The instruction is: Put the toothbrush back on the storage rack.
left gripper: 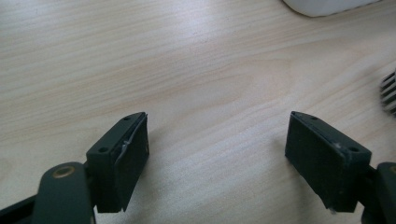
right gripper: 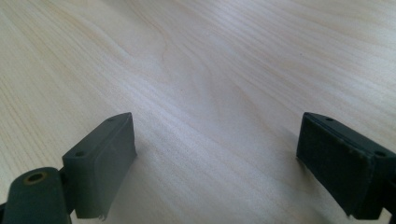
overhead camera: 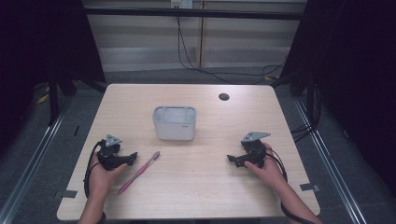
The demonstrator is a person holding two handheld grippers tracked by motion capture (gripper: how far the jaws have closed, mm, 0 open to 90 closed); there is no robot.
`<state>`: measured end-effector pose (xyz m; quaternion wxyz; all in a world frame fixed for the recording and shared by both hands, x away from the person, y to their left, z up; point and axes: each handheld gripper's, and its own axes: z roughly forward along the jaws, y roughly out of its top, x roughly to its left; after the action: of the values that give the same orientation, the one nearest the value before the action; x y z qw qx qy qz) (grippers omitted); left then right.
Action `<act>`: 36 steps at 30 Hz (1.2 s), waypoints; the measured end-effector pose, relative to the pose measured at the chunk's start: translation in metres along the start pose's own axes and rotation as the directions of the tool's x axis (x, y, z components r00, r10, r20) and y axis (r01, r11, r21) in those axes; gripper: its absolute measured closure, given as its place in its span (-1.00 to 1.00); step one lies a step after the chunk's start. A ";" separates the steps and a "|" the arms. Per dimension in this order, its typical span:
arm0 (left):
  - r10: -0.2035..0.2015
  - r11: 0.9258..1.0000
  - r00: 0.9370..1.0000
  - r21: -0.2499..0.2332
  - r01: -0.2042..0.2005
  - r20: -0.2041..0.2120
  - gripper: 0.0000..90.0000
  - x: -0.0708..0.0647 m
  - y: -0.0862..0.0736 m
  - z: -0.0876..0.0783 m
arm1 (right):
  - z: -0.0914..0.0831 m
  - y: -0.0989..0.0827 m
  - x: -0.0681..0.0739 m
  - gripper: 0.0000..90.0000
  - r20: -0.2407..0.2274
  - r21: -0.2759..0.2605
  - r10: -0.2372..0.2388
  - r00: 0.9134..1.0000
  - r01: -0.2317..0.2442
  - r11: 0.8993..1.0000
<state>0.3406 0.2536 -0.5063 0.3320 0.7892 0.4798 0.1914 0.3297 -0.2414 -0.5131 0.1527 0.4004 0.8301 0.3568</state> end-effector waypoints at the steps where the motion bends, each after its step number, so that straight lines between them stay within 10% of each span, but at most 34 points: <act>1: -0.003 1.000 1.000 0.004 0.003 -0.002 -0.53 0.000 0.001 0.000 | 0.000 0.000 0.000 -0.75 0.000 0.000 0.000 1.000 0.000 1.000; 26: 0.030 0.982 0.997 0.184 -0.044 0.078 -0.41 -0.004 0.025 -0.025 | 0.000 0.000 0.000 -0.75 0.000 0.000 0.000 1.000 0.000 1.000; 36: 0.062 0.962 0.991 0.257 -0.091 0.117 -0.35 -0.010 0.035 -0.027 | 0.000 0.000 0.000 -0.75 0.000 0.000 0.000 1.000 0.000 1.000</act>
<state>0.3411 0.2423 -0.4620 0.2426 0.8533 0.4513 0.0961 0.3297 -0.2415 -0.5131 0.1526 0.4002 0.8302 0.3569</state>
